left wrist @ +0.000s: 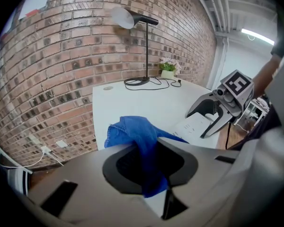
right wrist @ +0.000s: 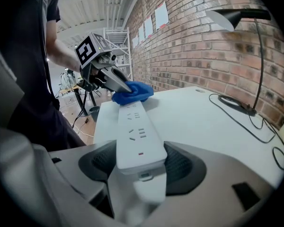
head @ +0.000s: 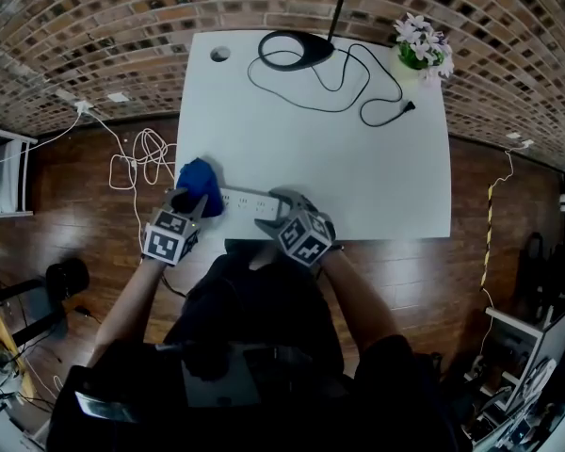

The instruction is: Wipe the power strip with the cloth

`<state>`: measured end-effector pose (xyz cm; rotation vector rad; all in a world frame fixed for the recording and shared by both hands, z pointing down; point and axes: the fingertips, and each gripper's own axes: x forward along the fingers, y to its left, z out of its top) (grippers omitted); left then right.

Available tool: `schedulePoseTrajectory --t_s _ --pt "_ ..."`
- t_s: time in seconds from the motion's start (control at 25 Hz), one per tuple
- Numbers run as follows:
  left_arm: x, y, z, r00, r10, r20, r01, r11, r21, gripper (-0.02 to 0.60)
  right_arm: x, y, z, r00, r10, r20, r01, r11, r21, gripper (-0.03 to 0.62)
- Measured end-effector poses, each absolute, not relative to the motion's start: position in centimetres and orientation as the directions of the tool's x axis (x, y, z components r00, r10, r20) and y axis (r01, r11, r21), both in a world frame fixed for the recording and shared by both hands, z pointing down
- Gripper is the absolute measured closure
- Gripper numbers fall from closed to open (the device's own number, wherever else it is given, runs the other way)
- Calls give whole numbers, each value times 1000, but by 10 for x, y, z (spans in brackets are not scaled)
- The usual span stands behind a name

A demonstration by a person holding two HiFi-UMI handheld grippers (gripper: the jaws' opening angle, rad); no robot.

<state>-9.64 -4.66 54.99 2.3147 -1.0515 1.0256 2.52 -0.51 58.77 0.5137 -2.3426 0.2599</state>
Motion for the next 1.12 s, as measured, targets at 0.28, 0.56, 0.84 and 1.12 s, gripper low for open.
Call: schedulePoseTrajectory --t_s 0.28,0.56,0.84,1.12 --pt "-72 -35 550 483 -425 765 -709 -703 57 506 25 -5 588 -664 -288 690 -434 900 -43 290" --pt "-62 -30 551 467 -391 793 -711 -699 74 506 24 -4 588 -668 -287 687 -433 900 -45 291" --pt "-56 -31 552 467 -379 799 -702 -709 74 506 26 -5 588 -671 -290 682 -429 903 -38 290" --pt "-27 -24 552 479 -337 811 -642 -765 62 506 24 -4 587 -677 -294 674 -422 906 -28 290"
